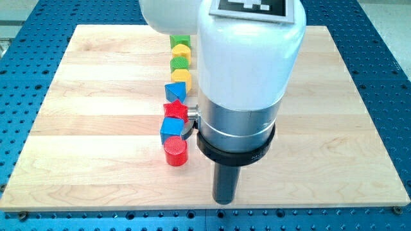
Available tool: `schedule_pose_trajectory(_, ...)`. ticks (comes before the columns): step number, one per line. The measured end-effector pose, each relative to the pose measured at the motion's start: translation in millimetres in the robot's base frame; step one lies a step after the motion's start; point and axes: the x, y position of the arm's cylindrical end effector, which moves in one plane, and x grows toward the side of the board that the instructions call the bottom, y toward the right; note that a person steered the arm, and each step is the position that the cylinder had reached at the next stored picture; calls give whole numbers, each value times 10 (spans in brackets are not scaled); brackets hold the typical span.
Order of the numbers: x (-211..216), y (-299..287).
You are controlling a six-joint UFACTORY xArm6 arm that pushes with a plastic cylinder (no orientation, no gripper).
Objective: Place your arm to the left of the red star
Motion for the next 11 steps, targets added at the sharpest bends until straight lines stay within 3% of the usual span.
schedule_pose_trajectory(3, -78, -188)
schedule_pose_trajectory(5, 31, -1407)
schedule_pose_trajectory(7, -661, -1608)
schedule_pose_trajectory(10, -732, -1607)
schedule_pose_trajectory(11, -1201, -1582)
